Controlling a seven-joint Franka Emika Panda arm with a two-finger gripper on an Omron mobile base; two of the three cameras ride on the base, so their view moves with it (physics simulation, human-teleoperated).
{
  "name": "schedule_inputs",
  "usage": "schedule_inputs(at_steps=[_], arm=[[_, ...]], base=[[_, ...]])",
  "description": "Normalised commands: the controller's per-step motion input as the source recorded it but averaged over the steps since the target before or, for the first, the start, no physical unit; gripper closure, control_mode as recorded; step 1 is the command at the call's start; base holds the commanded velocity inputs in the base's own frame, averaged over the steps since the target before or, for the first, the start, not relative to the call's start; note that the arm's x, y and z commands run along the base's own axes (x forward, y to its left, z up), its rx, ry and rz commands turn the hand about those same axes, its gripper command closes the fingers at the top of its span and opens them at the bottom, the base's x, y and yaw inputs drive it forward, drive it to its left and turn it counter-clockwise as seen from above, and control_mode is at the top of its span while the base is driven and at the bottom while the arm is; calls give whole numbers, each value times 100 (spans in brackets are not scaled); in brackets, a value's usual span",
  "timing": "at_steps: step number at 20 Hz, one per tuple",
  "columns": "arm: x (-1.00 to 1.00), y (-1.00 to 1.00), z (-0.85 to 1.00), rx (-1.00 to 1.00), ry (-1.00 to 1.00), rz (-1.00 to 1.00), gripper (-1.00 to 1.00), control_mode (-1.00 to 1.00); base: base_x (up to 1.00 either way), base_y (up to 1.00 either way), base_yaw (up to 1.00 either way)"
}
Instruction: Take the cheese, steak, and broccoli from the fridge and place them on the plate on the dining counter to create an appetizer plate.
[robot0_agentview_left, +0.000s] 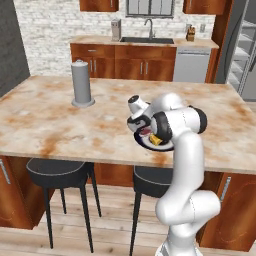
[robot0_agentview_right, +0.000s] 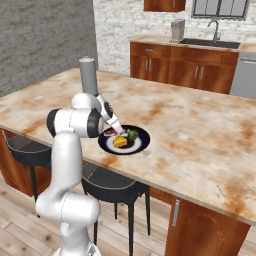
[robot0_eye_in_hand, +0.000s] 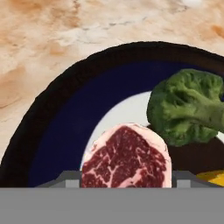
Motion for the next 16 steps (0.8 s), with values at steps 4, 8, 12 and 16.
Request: schedule_inputs(at_steps=[4, 8, 12, 16], arm=[[42, -1, -31, 0, 0, 0, 100, -100], [41, 0, -28, 0, 0, 0, 100, -100], [-4, 0, -19, 0, 0, 0, -100, -100], [-40, 0, -1, 0, 0, 0, -100, -100]], base=[[0, 0, 0], [0, 0, 0], [0, 0, 0], [0, 0, 0]])
